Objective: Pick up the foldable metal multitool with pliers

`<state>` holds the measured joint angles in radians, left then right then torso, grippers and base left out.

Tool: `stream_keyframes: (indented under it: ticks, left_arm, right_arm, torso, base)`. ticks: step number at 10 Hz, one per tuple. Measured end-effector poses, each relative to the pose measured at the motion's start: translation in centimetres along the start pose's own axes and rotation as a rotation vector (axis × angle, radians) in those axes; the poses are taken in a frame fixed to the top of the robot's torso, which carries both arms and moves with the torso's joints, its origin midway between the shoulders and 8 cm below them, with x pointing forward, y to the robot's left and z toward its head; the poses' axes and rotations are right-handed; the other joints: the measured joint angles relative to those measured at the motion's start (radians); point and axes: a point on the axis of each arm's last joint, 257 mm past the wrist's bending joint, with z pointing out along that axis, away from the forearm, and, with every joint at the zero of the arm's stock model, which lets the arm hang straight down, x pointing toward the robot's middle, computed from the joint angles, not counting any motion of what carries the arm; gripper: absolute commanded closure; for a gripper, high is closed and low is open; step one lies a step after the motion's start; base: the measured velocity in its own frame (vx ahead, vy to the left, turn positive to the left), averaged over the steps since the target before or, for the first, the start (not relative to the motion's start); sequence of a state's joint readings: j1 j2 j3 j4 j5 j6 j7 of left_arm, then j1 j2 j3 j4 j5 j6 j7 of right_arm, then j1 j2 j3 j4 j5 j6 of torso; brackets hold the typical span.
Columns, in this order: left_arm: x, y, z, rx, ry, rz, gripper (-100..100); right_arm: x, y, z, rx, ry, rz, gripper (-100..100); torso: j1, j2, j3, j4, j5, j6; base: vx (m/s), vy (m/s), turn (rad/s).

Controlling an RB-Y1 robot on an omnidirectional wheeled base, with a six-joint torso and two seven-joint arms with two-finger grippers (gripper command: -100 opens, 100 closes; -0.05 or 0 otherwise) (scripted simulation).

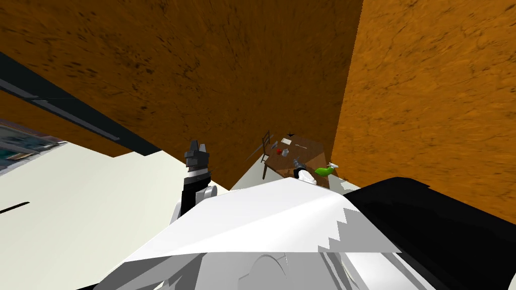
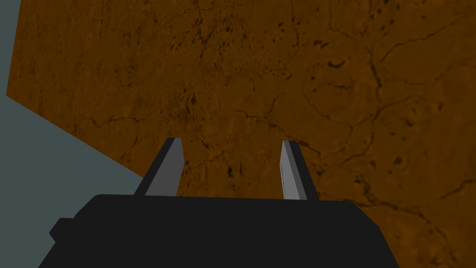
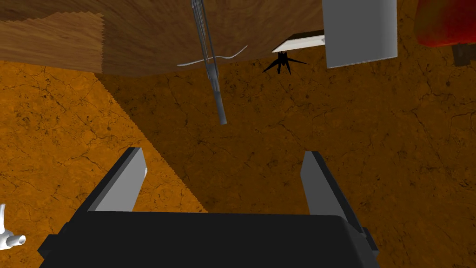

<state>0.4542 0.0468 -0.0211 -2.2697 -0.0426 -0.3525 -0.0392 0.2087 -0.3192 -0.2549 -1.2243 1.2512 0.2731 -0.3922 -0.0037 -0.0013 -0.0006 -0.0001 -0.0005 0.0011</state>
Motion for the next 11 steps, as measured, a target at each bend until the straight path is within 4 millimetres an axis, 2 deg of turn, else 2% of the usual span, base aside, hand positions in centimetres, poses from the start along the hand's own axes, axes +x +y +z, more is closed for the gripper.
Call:
stream_keyframes:
  ticks: [1, 3, 9, 11]
  left_arm:
    - [0.0, 0.0, 0.0, 0.0, 0.0, 0.0, 0]
    - [0.0, 0.0, 0.0, 0.0, 0.0, 0.0, 0]
    - [0.0, 0.0, 0.0, 0.0, 0.0, 0.0, 0]
    - [0.0, 0.0, 0.0, 0.0, 0.0, 0.0, 0]
  right_arm:
    - [0.2, -1.0, 0.2, 0.028, 0.0, -0.003, -100]
    - [0.5, -1.7, 0.3, 0.037, 0.001, -0.01, -100]
    - [2.0, -7.4, 0.0, 0.189, 0.006, -0.046, -100]
    - [3.0, -9.7, -0.8, 0.259, 0.011, -0.052, -100]
  torso:
    - [0.0, 0.0, 0.0, 0.0, 0.0, 0.0]
    - [0.003, 0.001, 0.001, 0.0, 0.0, 0.001]
    - [0.0, 0.0, 0.0, 0.0, 0.0, 0.001]
    - [-0.002, 0.0, 0.0, 0.0, 0.0, 0.0]
  base:
    - [0.011, -0.018, 0.002]
    - [0.01, -0.011, 0.119]
    - [0.02, -0.046, 0.161]
    - [0.026, -0.068, 0.188]
